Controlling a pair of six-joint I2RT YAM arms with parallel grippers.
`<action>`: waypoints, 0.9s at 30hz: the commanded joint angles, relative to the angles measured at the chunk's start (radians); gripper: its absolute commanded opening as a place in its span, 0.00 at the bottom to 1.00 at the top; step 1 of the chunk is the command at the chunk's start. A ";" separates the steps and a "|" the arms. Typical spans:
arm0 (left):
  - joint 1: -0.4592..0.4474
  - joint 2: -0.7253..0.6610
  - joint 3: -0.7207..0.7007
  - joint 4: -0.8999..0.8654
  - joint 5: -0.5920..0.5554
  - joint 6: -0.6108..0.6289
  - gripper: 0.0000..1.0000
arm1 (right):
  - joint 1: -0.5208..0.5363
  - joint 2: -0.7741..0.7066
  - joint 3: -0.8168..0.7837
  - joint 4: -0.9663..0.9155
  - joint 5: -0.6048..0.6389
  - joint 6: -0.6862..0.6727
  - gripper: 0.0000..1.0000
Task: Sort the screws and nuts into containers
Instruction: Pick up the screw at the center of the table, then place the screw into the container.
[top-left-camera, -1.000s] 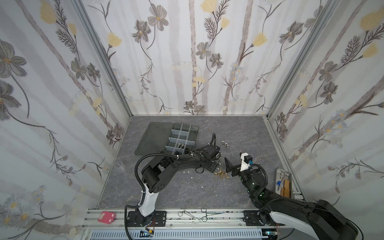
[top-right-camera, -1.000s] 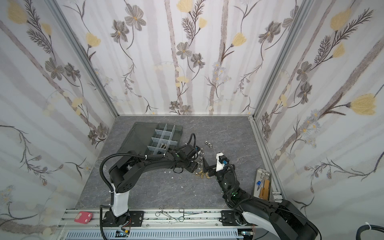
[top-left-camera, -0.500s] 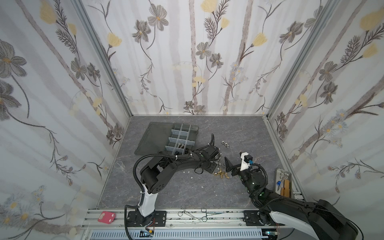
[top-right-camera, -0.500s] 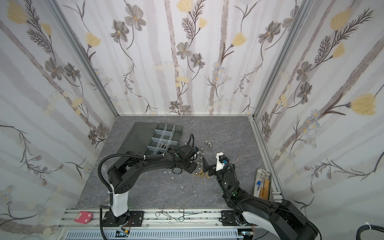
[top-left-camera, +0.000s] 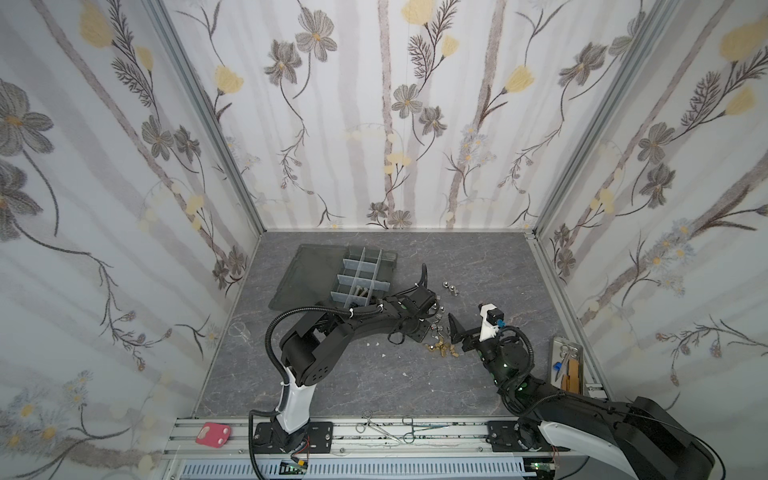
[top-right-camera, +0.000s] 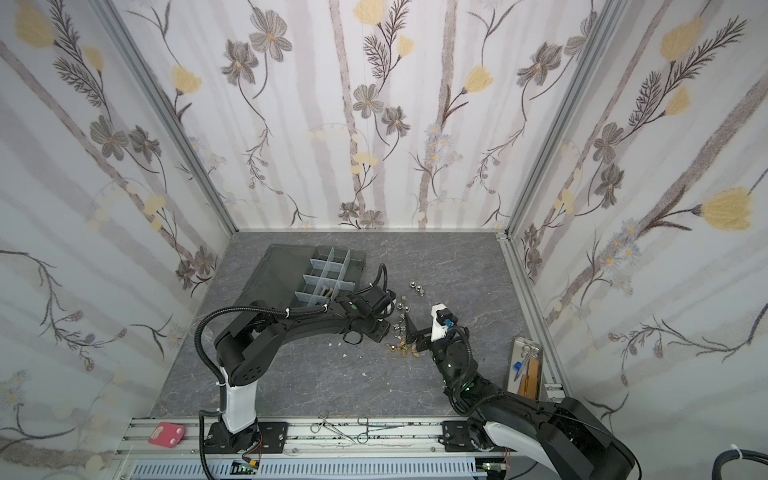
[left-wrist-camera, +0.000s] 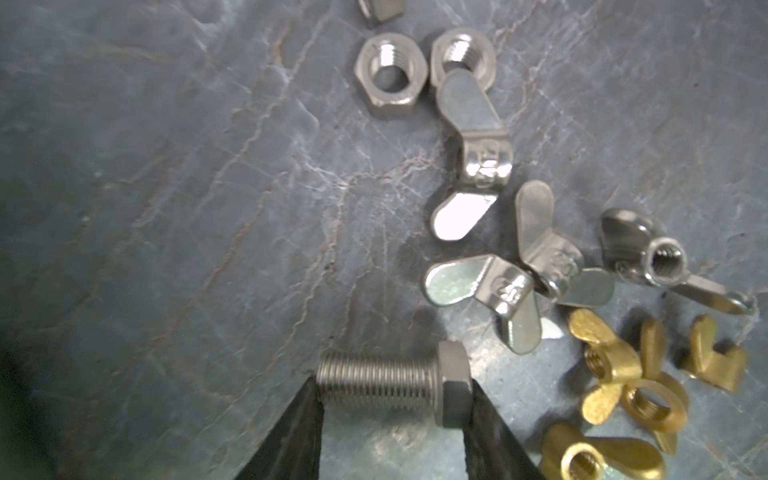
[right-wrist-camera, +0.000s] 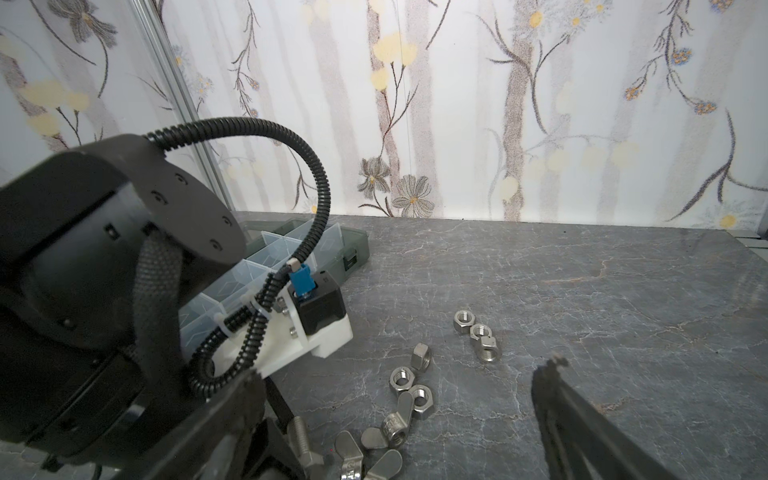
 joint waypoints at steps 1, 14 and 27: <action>0.025 -0.038 0.050 0.008 -0.037 -0.019 0.48 | 0.000 0.004 0.007 0.020 0.007 0.007 1.00; 0.269 -0.248 -0.024 -0.117 -0.171 -0.113 0.45 | 0.001 0.037 0.014 0.031 0.000 0.012 1.00; 0.428 -0.192 -0.053 -0.085 -0.160 -0.069 0.46 | 0.002 0.041 0.017 0.025 -0.005 0.011 1.00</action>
